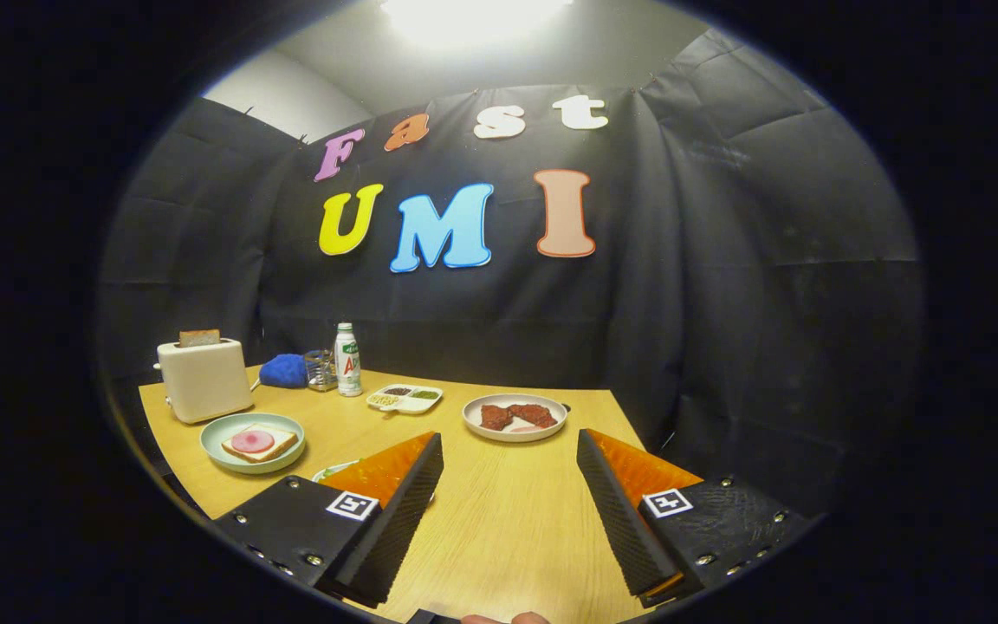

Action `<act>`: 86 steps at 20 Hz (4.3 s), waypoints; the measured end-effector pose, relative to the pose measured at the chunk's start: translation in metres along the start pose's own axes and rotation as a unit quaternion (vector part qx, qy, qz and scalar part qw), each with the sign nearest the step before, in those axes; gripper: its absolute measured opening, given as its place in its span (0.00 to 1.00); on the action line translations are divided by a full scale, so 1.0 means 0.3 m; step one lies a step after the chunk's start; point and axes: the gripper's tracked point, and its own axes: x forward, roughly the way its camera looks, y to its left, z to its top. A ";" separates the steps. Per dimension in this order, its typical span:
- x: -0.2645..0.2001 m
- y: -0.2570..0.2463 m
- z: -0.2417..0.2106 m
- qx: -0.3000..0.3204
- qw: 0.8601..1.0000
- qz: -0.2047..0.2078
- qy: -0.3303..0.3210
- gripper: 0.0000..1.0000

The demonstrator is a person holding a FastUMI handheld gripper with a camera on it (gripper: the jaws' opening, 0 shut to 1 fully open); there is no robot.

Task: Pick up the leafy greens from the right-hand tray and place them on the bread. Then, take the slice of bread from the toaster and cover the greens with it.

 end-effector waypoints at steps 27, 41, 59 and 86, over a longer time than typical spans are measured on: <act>0.164 0.259 -0.329 -0.363 0.898 0.162 0.190 0.82; 0.223 0.416 -0.269 -0.229 0.931 0.226 0.175 0.00; 0.266 0.673 0.041 -0.255 0.942 0.199 0.091 0.00; 0.284 1.155 -0.279 -0.294 0.886 0.323 0.156 0.00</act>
